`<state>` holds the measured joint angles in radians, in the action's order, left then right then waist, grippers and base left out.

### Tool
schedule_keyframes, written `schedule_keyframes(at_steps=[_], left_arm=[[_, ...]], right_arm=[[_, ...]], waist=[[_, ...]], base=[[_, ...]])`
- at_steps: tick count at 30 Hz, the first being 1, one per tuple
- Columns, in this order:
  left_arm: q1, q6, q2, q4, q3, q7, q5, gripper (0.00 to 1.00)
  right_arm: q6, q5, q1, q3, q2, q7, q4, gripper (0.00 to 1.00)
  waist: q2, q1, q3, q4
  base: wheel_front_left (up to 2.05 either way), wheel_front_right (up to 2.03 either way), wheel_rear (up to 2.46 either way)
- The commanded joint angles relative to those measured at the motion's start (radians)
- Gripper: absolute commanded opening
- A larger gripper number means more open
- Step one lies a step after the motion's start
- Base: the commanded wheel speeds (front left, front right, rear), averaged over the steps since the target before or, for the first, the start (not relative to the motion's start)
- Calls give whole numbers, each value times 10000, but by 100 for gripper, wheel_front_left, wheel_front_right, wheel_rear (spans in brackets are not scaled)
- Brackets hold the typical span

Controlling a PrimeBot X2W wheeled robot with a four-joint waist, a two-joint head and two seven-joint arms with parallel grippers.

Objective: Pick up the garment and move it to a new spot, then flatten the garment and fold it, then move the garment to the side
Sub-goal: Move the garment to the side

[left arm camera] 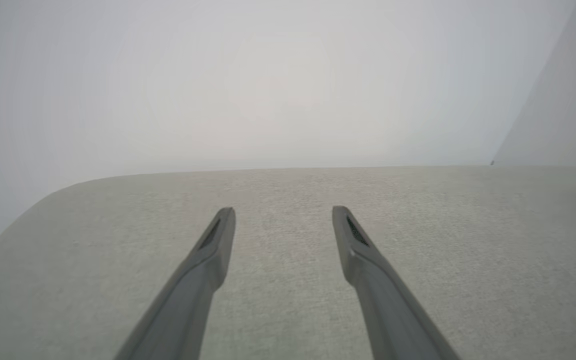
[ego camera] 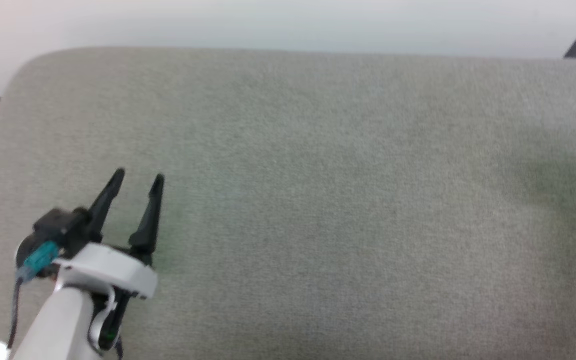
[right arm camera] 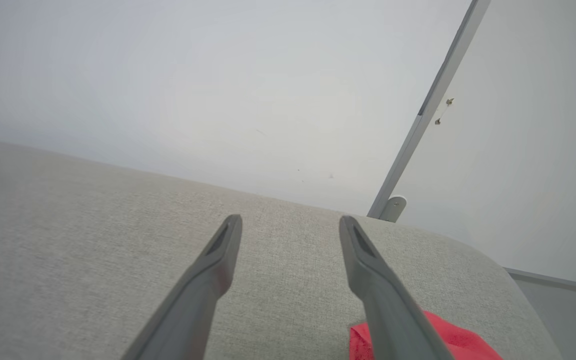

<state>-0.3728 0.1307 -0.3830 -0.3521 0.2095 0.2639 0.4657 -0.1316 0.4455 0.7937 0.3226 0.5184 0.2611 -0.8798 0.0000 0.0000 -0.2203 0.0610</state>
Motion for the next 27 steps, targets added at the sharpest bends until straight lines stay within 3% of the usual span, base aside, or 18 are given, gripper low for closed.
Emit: schedule_keyframes(at_steps=[1,14,27], left_arm=[[203,-13,-6,19,-133,-5,-95,100],[2031,-11,81,372,-1331,-5,-432,100],[2930,-11,-4,775,-1518,-5,-280,100]], right_arm=[[21,-138,-232,-150,-64,38,144,100],[21,-2122,-3859,-3196,-1824,39,3364,100],[21,-3634,-6682,-4345,-3643,41,5915,100]], waist=[[0,0,651,501],[0,0,1614,597],[0,0,1871,342]], base=[[0,0,0],[0,0,0],[0,0,0]])
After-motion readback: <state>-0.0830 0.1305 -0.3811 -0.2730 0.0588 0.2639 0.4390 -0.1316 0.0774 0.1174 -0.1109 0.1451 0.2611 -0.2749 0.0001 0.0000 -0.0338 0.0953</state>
